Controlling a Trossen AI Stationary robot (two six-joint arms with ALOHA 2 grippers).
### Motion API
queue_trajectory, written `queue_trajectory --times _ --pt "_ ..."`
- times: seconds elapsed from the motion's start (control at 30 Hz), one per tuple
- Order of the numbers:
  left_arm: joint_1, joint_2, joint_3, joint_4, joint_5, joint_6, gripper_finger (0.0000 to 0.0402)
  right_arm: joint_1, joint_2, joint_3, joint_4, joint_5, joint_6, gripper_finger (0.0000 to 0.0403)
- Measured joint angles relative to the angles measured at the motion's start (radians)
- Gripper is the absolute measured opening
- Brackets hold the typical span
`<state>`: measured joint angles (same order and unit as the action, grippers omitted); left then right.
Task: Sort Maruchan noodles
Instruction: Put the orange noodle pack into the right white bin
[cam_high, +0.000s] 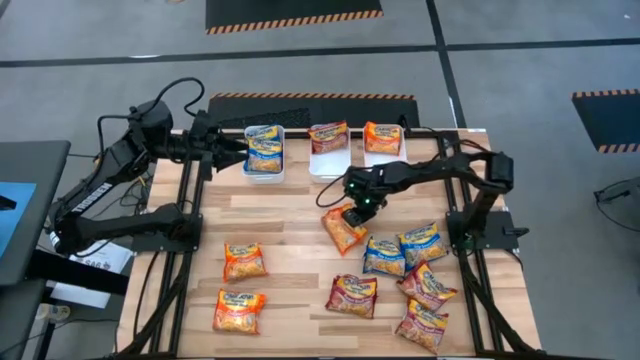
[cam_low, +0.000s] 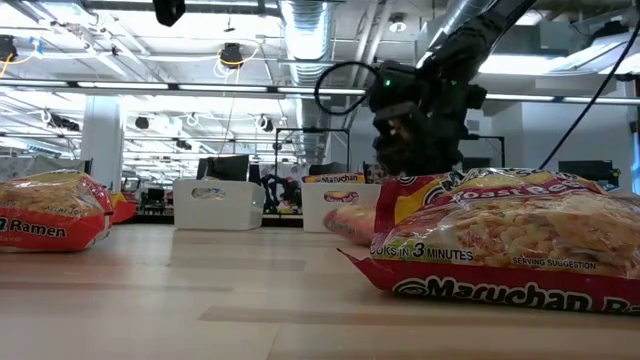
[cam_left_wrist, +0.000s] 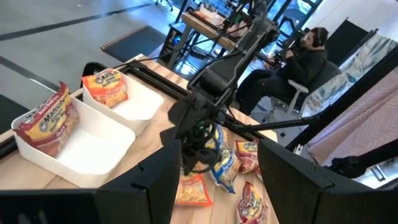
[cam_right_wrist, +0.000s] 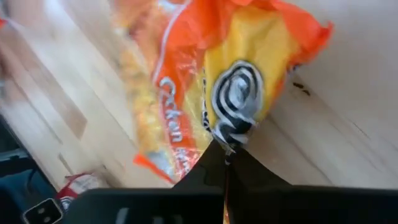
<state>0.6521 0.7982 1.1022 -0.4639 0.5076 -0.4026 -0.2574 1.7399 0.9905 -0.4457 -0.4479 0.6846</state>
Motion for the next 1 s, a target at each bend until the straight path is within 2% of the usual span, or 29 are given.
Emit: queue_trajectory --times 0.13,0.37,0.53,0.63,0.83,1.0 --pt "0.000 0.000 0.000 -0.002 -0.016 0.000 0.0199 -0.015 -0.070 0.000 -0.028 0.006 0.003 0.0010" --pt "0.000 0.000 0.000 -0.003 -0.047 0.000 0.0199 -0.042 -0.235 0.000 -0.051 0.081 -0.039 0.0005" --pt "0.000 0.000 0.000 -0.002 -0.049 0.000 0.0199 -0.069 -0.358 0.000 -0.053 0.084 -0.092 0.0005" --pt "0.000 0.000 0.000 -0.002 -0.060 0.000 0.0199 -0.090 -0.431 0.000 -0.051 0.096 -0.151 0.0005" --pt "0.000 0.000 0.000 -0.002 -0.131 0.000 0.0199 -0.184 -0.539 0.001 -0.050 0.210 -0.277 0.0005" --pt "0.000 0.000 0.000 -0.001 -0.142 0.000 0.0199 -0.295 -0.561 0.047 -0.084 0.260 -0.452 0.0005"
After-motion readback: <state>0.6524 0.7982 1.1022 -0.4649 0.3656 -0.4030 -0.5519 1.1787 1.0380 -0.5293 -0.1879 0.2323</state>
